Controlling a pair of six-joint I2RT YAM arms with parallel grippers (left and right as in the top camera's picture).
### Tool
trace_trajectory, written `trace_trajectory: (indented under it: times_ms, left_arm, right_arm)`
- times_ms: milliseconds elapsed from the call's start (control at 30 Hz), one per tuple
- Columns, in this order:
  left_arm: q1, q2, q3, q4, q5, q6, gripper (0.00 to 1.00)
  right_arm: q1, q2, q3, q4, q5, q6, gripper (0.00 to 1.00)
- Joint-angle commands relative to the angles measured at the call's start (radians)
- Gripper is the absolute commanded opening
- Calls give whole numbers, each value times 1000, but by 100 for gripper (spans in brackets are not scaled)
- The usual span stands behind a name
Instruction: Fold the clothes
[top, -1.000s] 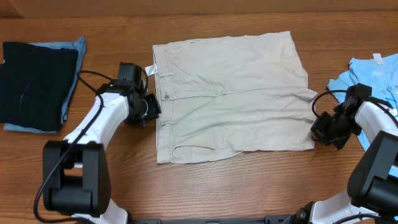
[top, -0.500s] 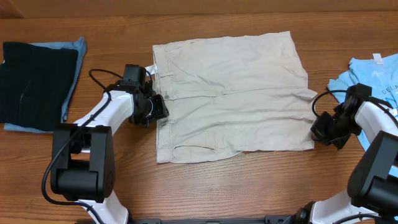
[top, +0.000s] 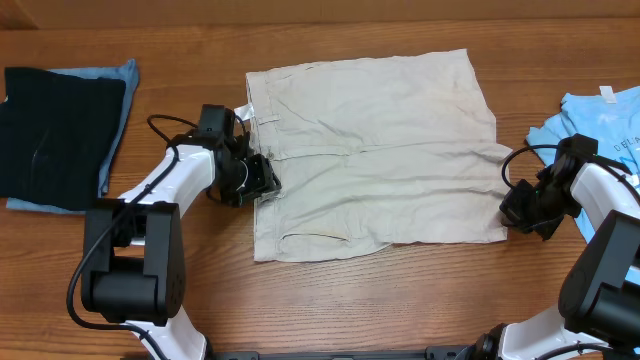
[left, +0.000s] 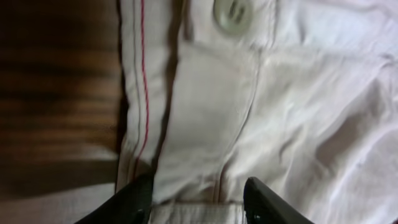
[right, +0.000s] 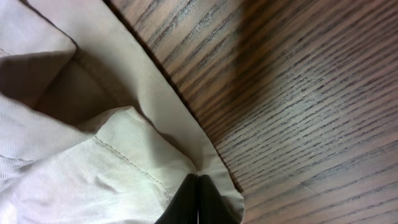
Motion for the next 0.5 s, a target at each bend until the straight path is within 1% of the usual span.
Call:
trace_trajectory:
  times_ms: [0,133,200,233,300,367,467]
  left_arm:
    - [-7,1,21,-72,21,18,57]
    - [-7,1,21,-116,-24,22,60]
    - [-7,1,21,-115,-19,22,59]
    - [-7,1,21,-114,-15,21,55]
    - [-7,1,21,-109,39,22,49]
    - [-6,1,21,-108,79,23,48]
    - [-6,1,23,-108,82,26,41]
  right_arm:
    - [5,-18,-4,5,5,1,4]
    - [5,-18,-4,5,5,1,4]
    - [5,-18,-4,5,6,1,4]
    - [5,-18,-4,5,6,1,4]
    - [5,-18,-4,5,5,1,4]
    - [5,-18,-4,5,5,1,4]
    - [5,-18,-4,5,5,2,4]
